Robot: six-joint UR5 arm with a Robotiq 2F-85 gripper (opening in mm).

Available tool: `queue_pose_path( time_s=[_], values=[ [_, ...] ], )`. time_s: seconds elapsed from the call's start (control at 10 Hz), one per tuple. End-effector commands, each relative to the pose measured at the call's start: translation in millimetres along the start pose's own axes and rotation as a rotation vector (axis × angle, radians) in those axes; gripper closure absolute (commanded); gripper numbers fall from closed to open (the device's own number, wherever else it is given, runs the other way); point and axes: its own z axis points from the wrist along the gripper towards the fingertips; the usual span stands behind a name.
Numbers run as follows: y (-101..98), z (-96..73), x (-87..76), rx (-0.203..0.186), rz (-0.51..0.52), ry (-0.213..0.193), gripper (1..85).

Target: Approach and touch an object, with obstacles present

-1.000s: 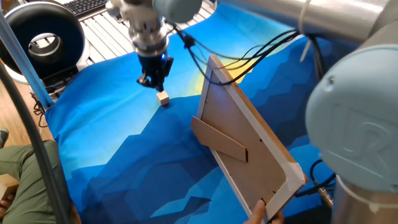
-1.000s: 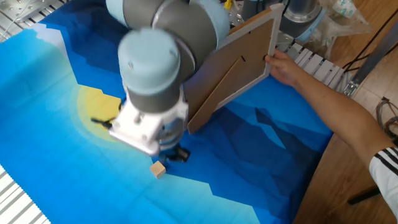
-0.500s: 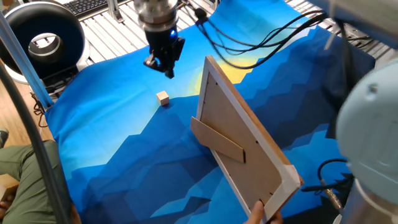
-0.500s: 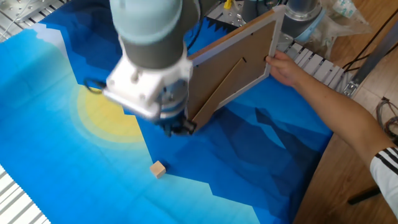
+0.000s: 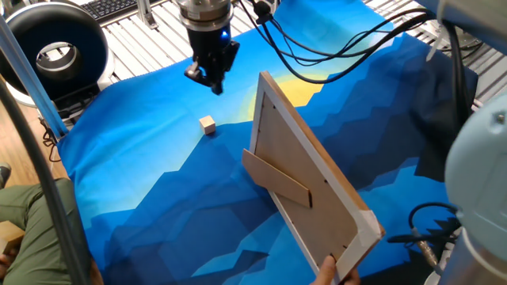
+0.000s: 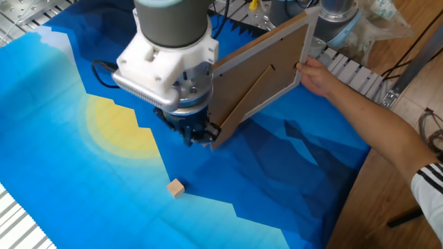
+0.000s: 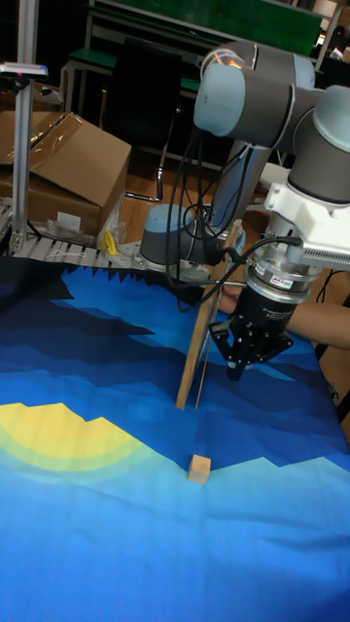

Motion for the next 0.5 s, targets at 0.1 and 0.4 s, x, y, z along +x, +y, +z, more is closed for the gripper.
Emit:
queue_pose_path(
  time_s=[0.1, 0.4],
  values=[
    [5.9, -6.8, -39.8, -0.023, -0.048, -0.161, 84.7],
    [-4.4, -31.0, 8.2, 0.005, -0.029, 0.013, 84.7]
  ],
)
